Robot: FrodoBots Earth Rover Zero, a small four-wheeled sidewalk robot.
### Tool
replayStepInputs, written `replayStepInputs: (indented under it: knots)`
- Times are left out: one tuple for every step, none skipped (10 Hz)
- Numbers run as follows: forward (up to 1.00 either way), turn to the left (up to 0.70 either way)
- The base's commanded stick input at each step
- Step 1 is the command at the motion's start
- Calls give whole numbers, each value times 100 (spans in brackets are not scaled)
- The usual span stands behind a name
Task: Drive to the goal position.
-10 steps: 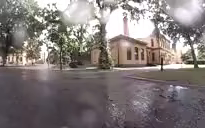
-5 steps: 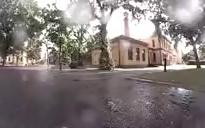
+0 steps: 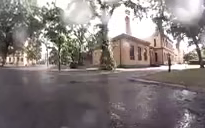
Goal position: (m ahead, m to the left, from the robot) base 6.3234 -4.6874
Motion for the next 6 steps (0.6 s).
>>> replayStepInputs:
  knots:
    - [85,0]
    - [85,0]
    - [85,0]
    - [85,0]
    - [85,0]
    - [85,0]
